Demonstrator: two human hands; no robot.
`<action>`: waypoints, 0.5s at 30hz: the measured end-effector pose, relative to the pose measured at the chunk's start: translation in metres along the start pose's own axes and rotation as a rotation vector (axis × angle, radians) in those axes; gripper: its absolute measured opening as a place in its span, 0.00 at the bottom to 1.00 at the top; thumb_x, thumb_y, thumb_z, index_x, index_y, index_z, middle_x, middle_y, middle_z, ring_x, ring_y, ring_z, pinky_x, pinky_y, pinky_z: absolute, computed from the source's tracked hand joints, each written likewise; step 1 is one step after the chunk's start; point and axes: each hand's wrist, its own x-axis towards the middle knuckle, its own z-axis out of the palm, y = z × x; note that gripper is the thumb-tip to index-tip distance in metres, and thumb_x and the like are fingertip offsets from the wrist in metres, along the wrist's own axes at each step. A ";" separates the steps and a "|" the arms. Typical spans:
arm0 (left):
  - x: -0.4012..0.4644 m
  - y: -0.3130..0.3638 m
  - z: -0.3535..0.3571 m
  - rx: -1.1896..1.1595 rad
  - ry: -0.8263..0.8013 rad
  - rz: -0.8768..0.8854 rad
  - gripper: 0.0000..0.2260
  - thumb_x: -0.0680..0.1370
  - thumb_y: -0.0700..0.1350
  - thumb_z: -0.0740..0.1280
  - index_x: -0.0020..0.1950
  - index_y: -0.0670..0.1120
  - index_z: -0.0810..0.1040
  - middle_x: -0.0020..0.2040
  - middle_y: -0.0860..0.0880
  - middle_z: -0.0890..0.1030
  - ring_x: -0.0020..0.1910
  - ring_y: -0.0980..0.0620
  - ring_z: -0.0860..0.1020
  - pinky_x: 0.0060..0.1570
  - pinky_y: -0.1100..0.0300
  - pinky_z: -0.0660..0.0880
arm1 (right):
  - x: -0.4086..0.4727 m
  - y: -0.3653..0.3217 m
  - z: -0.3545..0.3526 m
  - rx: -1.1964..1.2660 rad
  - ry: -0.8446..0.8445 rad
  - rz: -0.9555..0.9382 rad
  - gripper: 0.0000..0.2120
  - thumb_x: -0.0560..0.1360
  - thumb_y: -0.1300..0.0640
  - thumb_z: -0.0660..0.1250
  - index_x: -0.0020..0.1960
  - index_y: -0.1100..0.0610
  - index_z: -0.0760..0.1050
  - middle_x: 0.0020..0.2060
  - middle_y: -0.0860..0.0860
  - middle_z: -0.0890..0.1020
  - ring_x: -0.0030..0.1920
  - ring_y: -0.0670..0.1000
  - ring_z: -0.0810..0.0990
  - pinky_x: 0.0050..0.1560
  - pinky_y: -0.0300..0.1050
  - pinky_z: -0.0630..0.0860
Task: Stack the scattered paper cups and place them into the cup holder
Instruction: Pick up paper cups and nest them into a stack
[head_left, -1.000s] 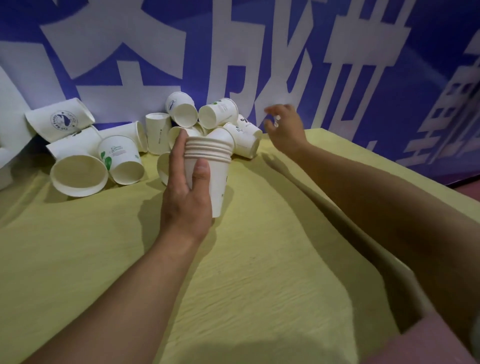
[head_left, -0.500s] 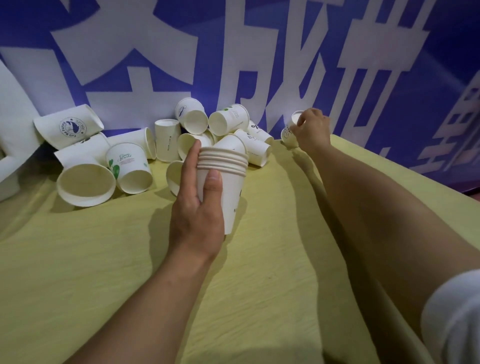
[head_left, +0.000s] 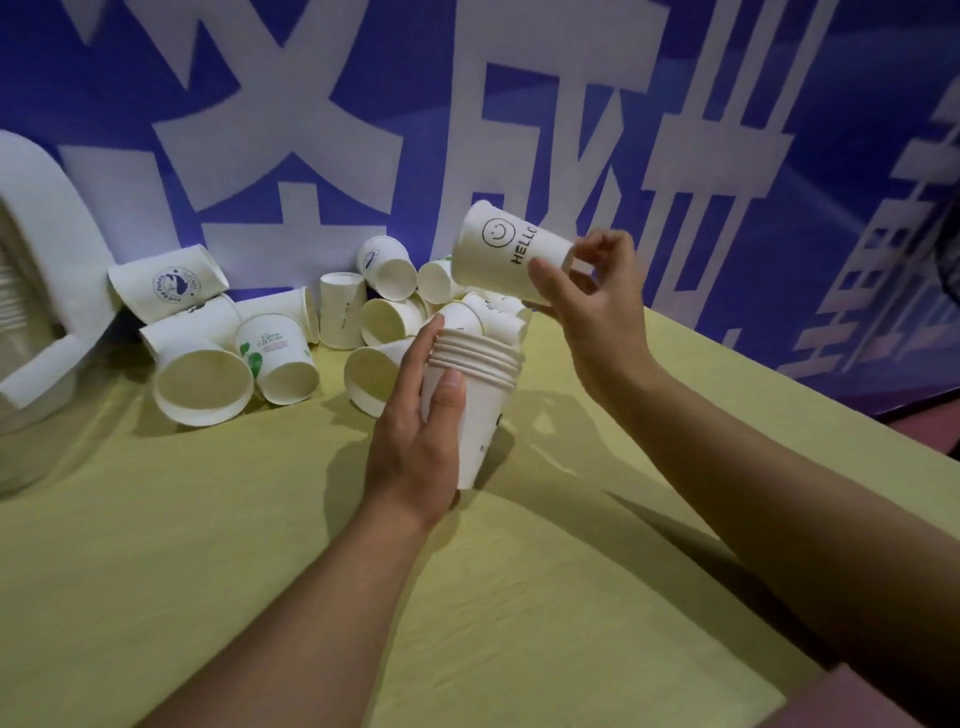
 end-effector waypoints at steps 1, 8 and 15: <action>0.000 0.001 0.000 -0.002 -0.017 0.005 0.21 0.78 0.59 0.57 0.70 0.73 0.63 0.69 0.61 0.74 0.65 0.61 0.74 0.67 0.51 0.73 | -0.011 -0.004 0.006 0.036 -0.037 -0.002 0.19 0.73 0.58 0.73 0.55 0.49 0.66 0.58 0.57 0.72 0.59 0.58 0.79 0.50 0.53 0.83; -0.002 0.000 0.000 -0.020 -0.067 -0.003 0.24 0.78 0.59 0.57 0.74 0.70 0.61 0.70 0.59 0.75 0.63 0.61 0.76 0.64 0.50 0.75 | -0.041 -0.002 0.021 -0.172 -0.176 0.033 0.35 0.70 0.53 0.69 0.71 0.36 0.58 0.54 0.49 0.72 0.53 0.49 0.79 0.44 0.37 0.80; -0.003 0.000 0.001 -0.002 -0.122 0.016 0.24 0.79 0.58 0.58 0.75 0.69 0.60 0.72 0.60 0.73 0.67 0.62 0.73 0.66 0.52 0.73 | -0.037 0.002 0.012 -0.180 -0.298 0.108 0.37 0.71 0.53 0.63 0.76 0.36 0.52 0.66 0.46 0.66 0.55 0.42 0.77 0.45 0.34 0.79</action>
